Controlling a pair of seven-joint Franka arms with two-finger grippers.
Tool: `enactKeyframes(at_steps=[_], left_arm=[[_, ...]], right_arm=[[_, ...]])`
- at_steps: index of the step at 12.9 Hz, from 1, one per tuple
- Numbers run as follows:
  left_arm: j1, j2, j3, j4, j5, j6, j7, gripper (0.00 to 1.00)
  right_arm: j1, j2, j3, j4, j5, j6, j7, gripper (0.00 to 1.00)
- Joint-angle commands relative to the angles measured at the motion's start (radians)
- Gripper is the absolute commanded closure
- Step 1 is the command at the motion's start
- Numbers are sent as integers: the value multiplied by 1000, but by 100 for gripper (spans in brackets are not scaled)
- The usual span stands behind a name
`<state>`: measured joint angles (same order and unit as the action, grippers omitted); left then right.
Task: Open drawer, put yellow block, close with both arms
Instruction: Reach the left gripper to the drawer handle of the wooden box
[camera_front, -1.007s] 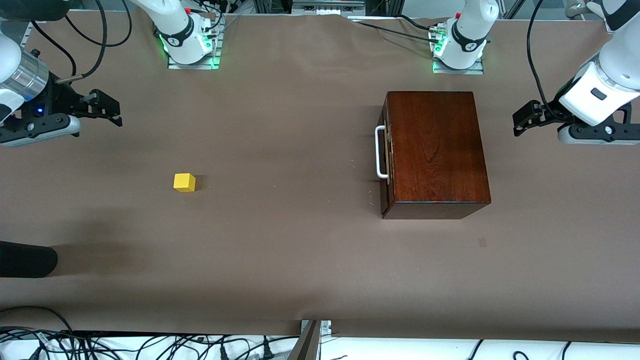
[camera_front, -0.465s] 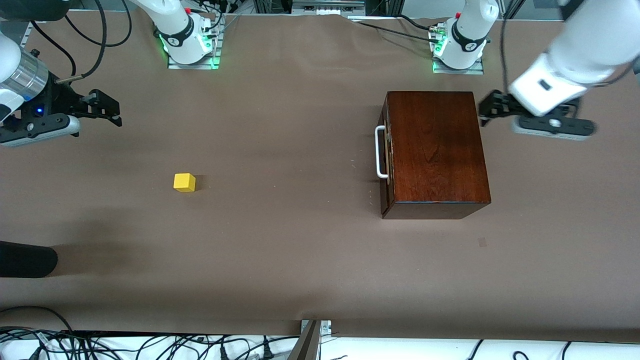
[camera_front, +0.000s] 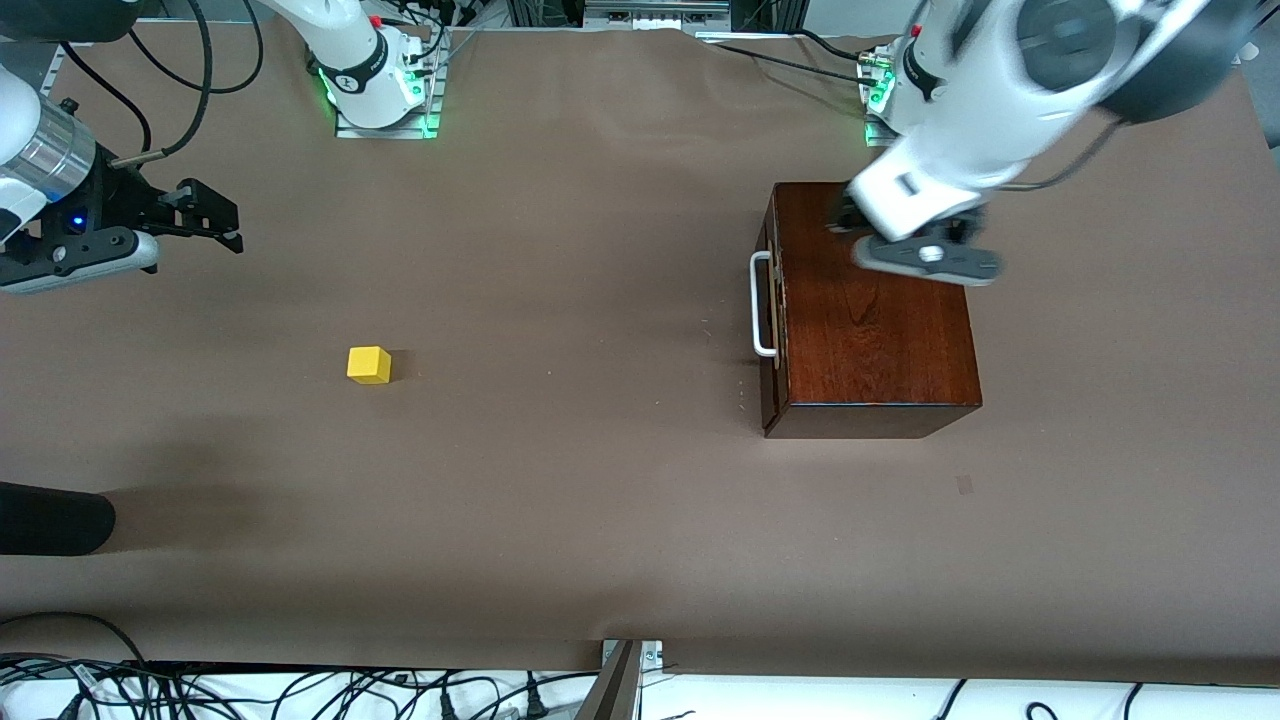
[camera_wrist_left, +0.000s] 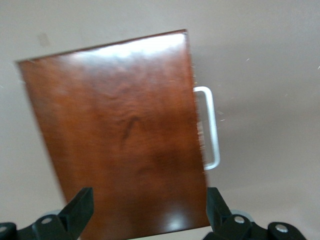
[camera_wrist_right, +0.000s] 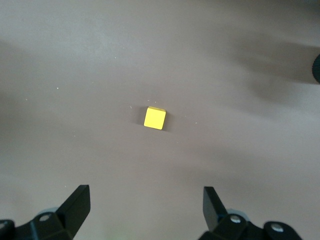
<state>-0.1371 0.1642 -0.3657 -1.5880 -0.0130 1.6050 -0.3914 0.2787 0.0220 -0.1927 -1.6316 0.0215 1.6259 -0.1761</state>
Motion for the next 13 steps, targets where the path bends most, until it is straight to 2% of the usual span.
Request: enactKeyframes(at_steps=[1,4,7,10,13], left_arm=[[-111,156,-6,134,59,10,-197,0],[-171,230,-4,119,76,152,-335,0],[-251,297,-2,111,195,159,-467,0],[-269,311,-2,21,283,202,-515,0],[-268,313,-1,-35,312,251,-537,0]], right_arm=[[-1,12,-1,29,-6,-23,4,0],[-1,12,-1,29,-6,-23,4,0],[-1,12,-1,29,-6,-24,4,0],[-1,12,-1,29,-6,-23,4,0],[-1,12,-2,29,-6,-24,4,0]])
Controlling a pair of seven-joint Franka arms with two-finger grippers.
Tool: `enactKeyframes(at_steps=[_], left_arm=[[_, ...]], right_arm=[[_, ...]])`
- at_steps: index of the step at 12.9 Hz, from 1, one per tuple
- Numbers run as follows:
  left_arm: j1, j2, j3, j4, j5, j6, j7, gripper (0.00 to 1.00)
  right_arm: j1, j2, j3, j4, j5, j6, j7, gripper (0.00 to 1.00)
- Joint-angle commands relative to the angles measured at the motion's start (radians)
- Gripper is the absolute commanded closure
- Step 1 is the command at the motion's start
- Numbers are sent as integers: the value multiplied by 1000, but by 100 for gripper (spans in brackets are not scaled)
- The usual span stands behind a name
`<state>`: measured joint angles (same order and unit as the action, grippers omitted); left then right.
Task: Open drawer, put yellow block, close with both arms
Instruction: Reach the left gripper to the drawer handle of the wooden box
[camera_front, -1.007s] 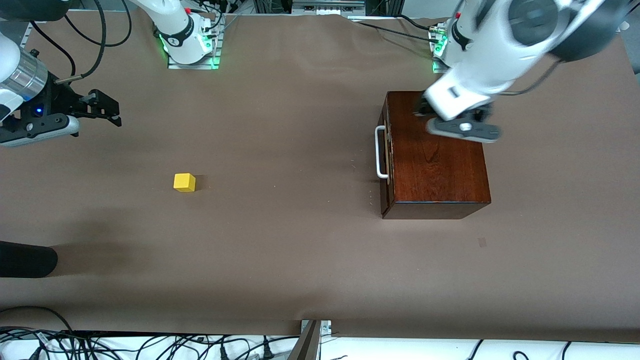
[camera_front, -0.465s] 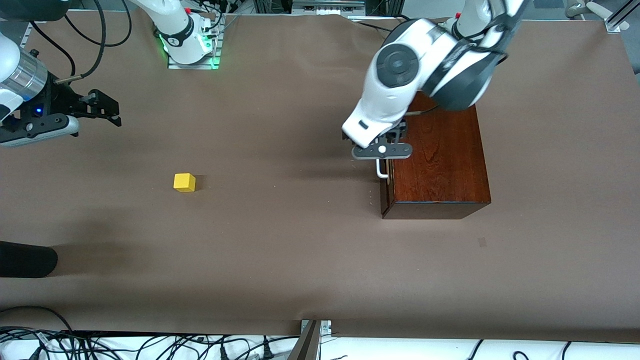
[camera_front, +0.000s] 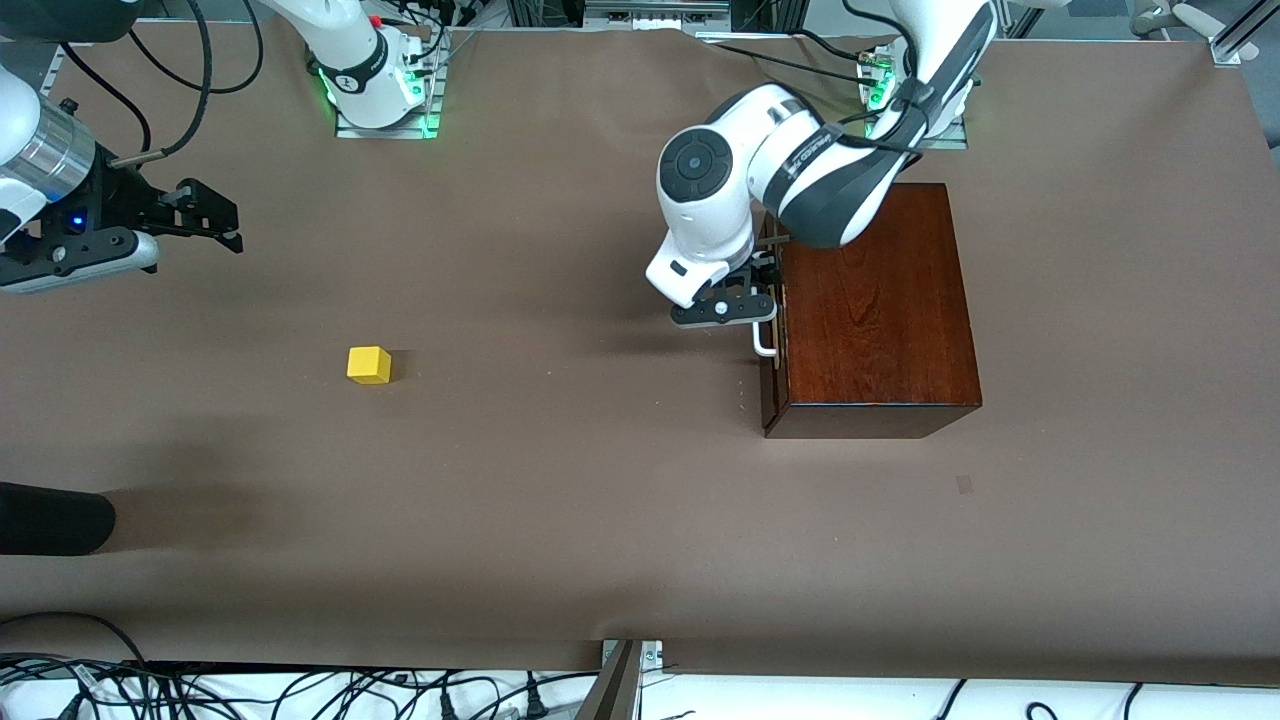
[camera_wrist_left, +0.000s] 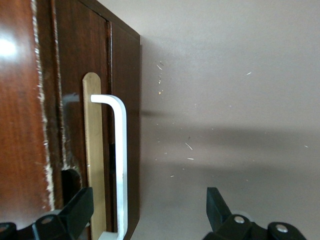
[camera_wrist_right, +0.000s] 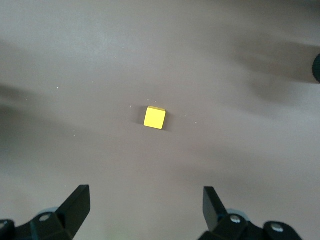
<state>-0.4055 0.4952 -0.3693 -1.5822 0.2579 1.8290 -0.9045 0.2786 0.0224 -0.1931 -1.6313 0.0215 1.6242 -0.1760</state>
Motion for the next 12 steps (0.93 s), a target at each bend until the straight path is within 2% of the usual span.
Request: enactKeyframes(at_steps=[1,8,12], left_arm=[[4,-12,4,-51,53,27,-25,0],[7,34,13,-55,60,56,-34,0],[2,80,12,-53,133,108,-92,0]], right_arm=[[-1,11,0,28,-6,-23,4,0],[-3,11,-2,28,-6,-23,4,0],[-3,13,-2,27,-6,-23,3,0]])
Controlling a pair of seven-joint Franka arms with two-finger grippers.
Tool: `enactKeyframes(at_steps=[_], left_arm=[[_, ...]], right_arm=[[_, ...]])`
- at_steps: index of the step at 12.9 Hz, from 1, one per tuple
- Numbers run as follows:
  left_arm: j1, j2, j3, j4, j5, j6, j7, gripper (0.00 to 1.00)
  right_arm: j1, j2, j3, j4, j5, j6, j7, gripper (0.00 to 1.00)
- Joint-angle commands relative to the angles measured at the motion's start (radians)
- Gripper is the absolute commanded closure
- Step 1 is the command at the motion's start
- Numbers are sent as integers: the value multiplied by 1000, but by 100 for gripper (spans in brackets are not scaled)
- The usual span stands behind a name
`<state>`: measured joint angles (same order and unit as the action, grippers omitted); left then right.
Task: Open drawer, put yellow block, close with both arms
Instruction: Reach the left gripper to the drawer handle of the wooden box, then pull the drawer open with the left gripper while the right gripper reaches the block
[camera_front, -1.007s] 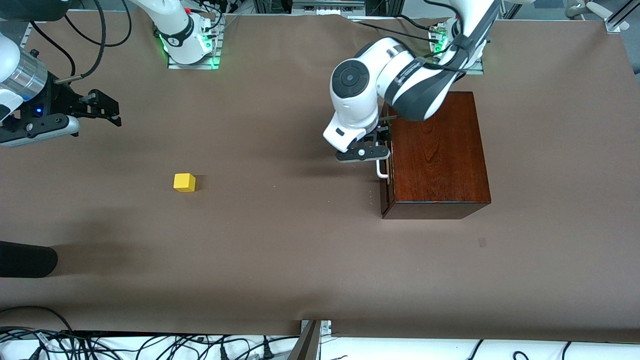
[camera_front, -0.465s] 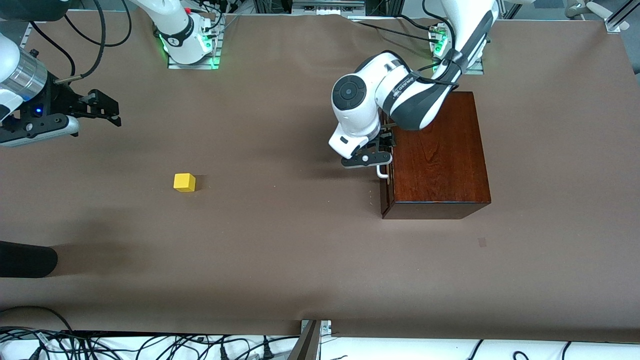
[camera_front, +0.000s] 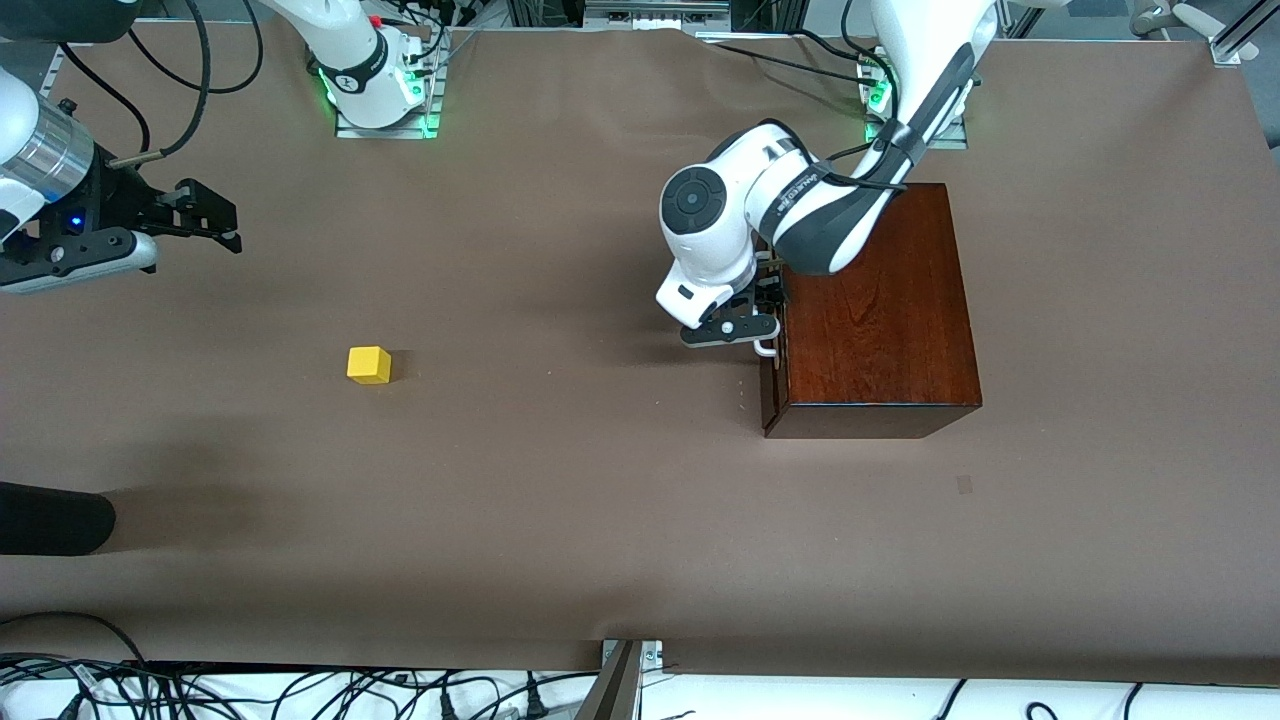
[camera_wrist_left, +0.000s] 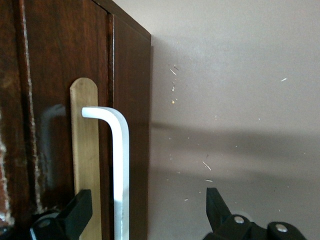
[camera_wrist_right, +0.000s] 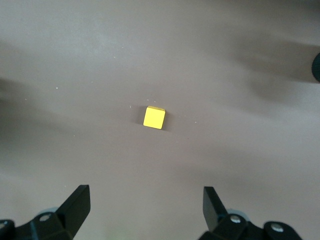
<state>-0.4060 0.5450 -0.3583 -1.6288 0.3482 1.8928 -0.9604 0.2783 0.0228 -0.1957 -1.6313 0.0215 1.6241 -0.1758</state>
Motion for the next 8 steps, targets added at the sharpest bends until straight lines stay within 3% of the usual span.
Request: enactKeyframes(at_steps=[1,8], left_arm=[[-2,42,-1,-2,43,55,-56,0],[-69,75,-7,59,28,100,-101,0]], right_arm=[[-2,13,1,27,-6,-23,3,0],[-7,19,1,30,-6,-21,1,0]])
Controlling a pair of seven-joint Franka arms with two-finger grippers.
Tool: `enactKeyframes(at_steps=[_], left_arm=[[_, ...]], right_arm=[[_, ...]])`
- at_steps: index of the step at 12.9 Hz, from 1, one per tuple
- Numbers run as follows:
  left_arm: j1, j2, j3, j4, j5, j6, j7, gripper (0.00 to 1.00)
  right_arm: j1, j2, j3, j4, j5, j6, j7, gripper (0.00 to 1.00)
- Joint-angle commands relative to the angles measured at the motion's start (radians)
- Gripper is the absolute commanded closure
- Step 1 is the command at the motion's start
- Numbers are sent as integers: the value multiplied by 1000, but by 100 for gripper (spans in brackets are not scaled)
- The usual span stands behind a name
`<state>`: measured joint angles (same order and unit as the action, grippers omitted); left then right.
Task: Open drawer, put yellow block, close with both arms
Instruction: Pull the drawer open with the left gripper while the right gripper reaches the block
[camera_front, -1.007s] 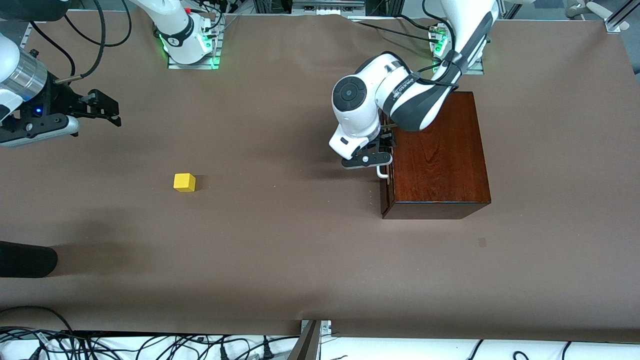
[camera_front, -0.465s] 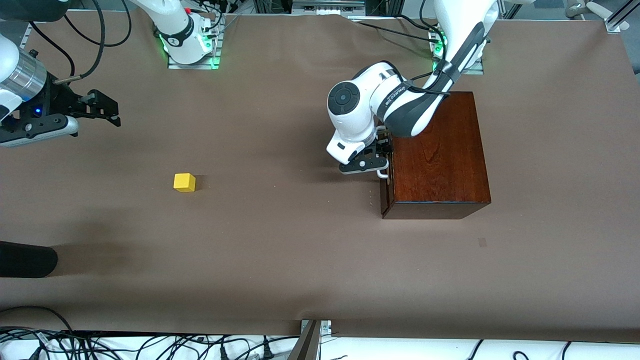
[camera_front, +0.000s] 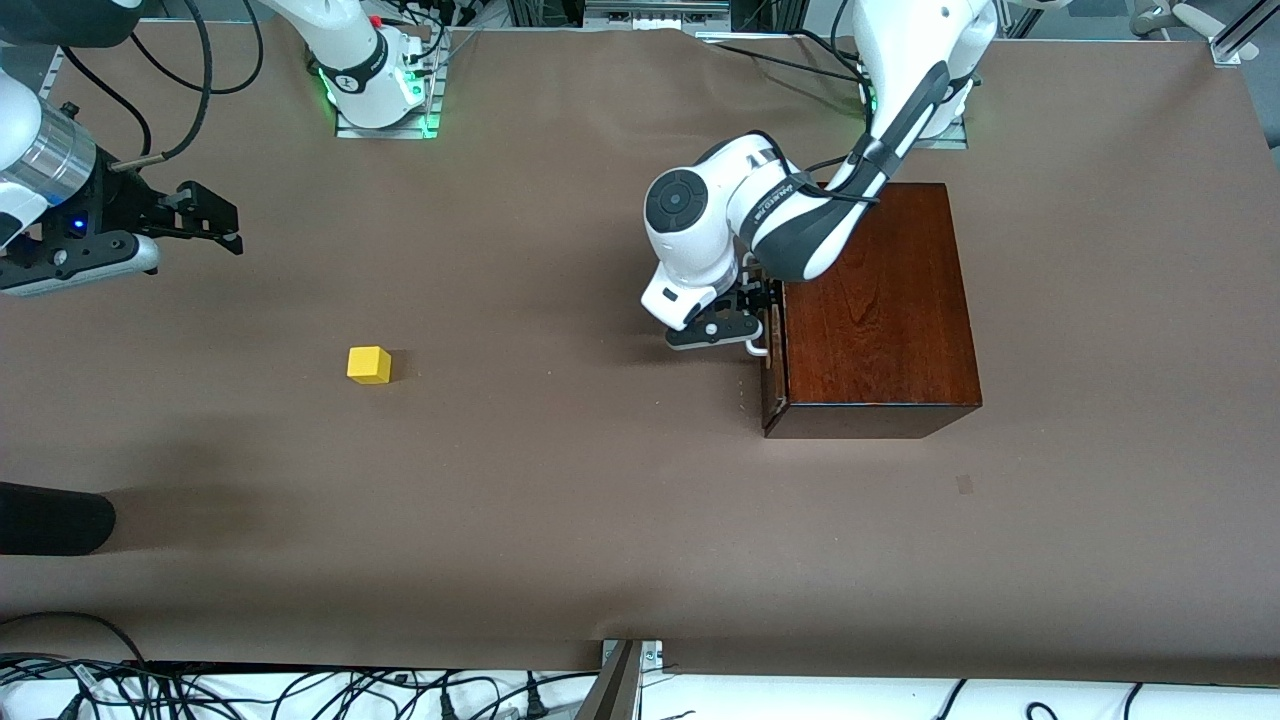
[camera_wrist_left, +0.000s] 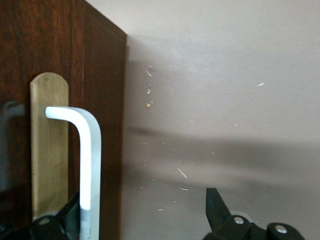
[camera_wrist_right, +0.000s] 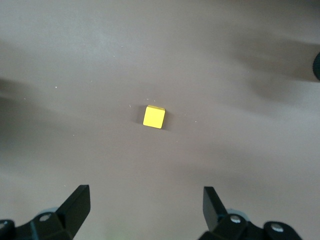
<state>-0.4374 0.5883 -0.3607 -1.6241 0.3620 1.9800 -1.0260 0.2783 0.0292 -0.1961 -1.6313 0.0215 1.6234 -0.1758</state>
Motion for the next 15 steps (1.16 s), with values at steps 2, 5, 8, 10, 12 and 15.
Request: enactKeyframes(at_steps=[2,5,8,10,12,15], left_arm=[[-59,57,-6,90,11,16,-75,0],[-110,114,-6,174,-5,16,-140,0],[-123,128,-6,207,-5,16,-152,0],[-132,125,-8,214,-11,14,-152,0],[-132,119,-6,228,-9,7,-140,0],[-130,90,-7,247,-5,-80,-134,0]], right_arm=[[-5,12,3,31,-8,-22,-1,0],[-7,20,1,30,-15,-19,-1,0],[-11,64,1,31,-5,53,-11,0],[-11,86,1,28,0,69,-10,0],[2,147,4,28,-18,69,-5,0],[-13,231,4,31,-15,88,-13,0]])
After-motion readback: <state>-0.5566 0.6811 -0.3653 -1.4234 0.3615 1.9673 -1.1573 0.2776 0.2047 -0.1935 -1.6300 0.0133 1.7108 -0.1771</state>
